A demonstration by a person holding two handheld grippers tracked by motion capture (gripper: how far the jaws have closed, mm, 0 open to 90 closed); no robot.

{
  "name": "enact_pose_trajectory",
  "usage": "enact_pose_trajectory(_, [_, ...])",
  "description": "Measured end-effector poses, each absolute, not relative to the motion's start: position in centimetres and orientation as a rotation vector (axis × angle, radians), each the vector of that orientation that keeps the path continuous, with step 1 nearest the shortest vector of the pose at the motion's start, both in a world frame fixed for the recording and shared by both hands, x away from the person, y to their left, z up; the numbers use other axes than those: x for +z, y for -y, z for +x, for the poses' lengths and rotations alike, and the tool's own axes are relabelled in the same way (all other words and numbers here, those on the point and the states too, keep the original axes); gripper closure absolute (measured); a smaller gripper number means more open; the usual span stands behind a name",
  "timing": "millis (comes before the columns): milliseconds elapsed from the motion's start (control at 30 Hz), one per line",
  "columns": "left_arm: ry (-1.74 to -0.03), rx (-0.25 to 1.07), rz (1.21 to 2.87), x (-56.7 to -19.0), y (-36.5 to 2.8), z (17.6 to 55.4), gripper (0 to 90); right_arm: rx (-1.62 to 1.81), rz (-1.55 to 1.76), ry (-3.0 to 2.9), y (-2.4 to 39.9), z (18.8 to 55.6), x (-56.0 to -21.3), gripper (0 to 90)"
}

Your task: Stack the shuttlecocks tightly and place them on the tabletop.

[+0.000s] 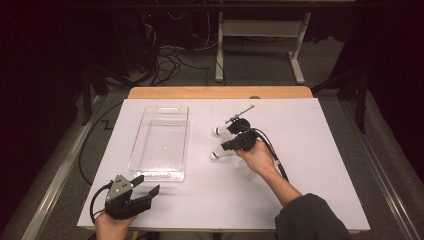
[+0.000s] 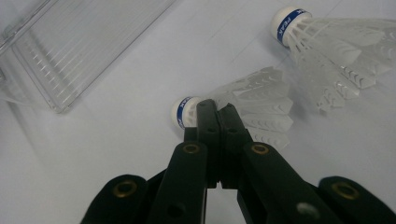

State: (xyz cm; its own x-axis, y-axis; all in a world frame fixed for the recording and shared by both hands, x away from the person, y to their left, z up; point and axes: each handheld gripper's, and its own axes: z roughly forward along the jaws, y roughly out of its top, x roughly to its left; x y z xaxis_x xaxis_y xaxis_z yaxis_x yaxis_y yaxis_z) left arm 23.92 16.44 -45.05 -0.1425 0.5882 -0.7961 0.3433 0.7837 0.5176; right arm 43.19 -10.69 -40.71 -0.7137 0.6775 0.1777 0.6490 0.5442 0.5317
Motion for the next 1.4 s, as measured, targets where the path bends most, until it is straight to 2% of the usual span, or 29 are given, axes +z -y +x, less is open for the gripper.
enact_pose_trajectory(1400, [-1.765,0.25,0.738,-45.2,-16.4,24.1,35.0,0.994,1.162,-2.665,13.8,41.8,-37.7,90.0])
